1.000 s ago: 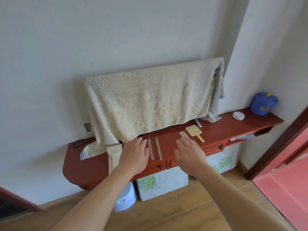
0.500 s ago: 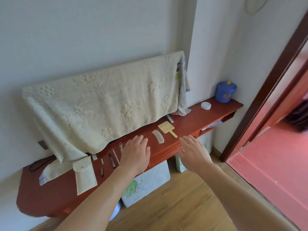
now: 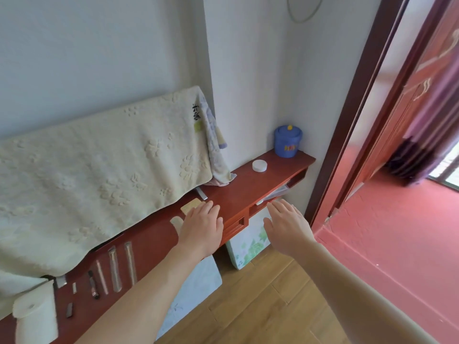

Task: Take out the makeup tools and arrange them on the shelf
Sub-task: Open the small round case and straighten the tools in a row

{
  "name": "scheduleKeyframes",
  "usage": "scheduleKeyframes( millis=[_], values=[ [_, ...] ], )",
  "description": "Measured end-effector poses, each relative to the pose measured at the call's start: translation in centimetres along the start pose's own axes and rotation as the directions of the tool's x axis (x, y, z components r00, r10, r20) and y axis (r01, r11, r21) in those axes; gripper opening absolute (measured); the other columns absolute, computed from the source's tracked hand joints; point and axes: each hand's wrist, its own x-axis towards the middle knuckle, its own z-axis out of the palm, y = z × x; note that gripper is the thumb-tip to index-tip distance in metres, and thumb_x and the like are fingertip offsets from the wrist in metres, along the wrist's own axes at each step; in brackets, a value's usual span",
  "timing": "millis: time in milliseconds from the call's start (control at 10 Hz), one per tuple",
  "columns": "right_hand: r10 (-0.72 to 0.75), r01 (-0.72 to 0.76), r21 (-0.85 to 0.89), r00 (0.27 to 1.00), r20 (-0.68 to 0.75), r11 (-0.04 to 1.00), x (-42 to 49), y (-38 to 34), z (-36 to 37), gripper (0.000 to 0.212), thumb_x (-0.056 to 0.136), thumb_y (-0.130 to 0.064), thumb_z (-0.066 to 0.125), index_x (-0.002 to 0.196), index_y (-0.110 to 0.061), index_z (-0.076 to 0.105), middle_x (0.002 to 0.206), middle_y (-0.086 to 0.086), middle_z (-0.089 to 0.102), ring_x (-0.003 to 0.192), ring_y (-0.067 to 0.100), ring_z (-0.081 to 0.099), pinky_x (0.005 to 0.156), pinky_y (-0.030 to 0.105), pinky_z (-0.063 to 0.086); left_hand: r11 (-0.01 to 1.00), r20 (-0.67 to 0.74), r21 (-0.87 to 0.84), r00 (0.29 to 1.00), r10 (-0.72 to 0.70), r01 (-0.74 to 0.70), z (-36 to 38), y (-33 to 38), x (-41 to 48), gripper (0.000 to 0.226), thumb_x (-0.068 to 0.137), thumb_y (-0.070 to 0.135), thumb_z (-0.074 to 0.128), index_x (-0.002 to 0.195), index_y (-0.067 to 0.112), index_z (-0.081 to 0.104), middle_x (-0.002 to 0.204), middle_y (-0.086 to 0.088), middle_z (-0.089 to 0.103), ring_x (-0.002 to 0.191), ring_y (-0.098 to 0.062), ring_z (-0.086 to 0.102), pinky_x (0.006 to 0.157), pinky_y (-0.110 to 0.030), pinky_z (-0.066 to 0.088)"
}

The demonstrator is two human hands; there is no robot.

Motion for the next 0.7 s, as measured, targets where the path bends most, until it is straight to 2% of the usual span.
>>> scheduleKeyframes(
  millis=[100,300,400,500,600,700],
  values=[
    [-0.013,0.013,0.010,1.000,0.011,1.000,2.0,4.6,-0.5,0.044,0.098,-0.038,0.028,0.129,-0.016,0.049,0.134,-0.004,0.052,0.127,0.015,0.041,0.112,0.033,0.031,0.998,0.018,-0.048,0.999,-0.048,0.049,1.1,4.0,3.1,0.050,0.105,0.036,0.025,0.151,0.018,0.035,0.159,-0.002,0.032,0.149,-0.019,0.021,0.122,-0.040,0.021],
    [-0.024,0.023,0.027,0.998,0.056,0.999,6.0,11.1,-0.5,0.043,0.097,-0.038,0.029,0.129,-0.018,0.050,0.134,-0.005,0.052,0.127,0.013,0.040,0.112,0.031,0.030,0.995,0.040,-0.045,0.996,-0.086,0.088,2.9,8.1,8.1,0.051,0.105,0.037,0.025,0.152,0.018,0.034,0.159,-0.002,0.032,0.149,-0.019,0.021,0.122,-0.040,0.021],
    [-0.034,0.032,0.031,0.998,0.060,0.999,8.6,13.2,-0.1,0.042,0.095,-0.039,0.025,0.119,-0.019,0.053,0.124,-0.006,0.055,0.119,0.014,0.044,0.109,0.034,0.035,0.993,0.032,-0.034,0.993,-0.110,0.111,3.2,8.4,10.8,0.051,0.105,0.037,0.025,0.152,0.018,0.034,0.159,-0.002,0.032,0.149,-0.019,0.021,0.122,-0.040,0.021],
    [-0.054,0.054,0.004,0.997,0.052,0.999,11.6,15.0,0.0,0.041,0.091,-0.037,0.018,0.102,-0.020,0.054,0.107,-0.007,0.055,0.104,0.014,0.046,0.099,0.036,0.042,0.994,-0.008,-0.046,0.995,-0.101,0.100,3.7,8.6,14.4,0.050,0.105,0.036,0.027,0.150,0.017,0.036,0.158,-0.002,0.034,0.148,-0.018,0.024,0.121,-0.039,0.023],
    [-0.041,0.042,-0.024,0.999,0.028,0.999,14.4,17.1,-0.2,0.037,0.090,-0.032,0.023,0.101,-0.018,0.056,0.104,-0.006,0.056,0.100,0.015,0.047,0.095,0.035,0.044,0.995,-0.018,-0.072,0.997,-0.076,0.075,4.7,9.2,18.6,0.050,0.105,0.035,0.029,0.149,0.016,0.038,0.156,-0.003,0.036,0.146,-0.018,0.027,0.120,-0.037,0.023],
    [-0.015,0.016,-0.065,1.000,0.015,0.998,17.0,20.3,-0.3,0.040,0.090,-0.027,0.034,0.110,-0.008,0.063,0.112,0.003,0.061,0.110,0.023,0.053,0.098,0.038,0.045,0.997,-0.009,-0.076,1.000,-0.029,0.028,5.9,10.6,23.0,0.049,0.104,0.034,0.031,0.148,0.014,0.039,0.156,-0.005,0.038,0.146,-0.020,0.028,0.120,-0.038,0.023]
  ],
)
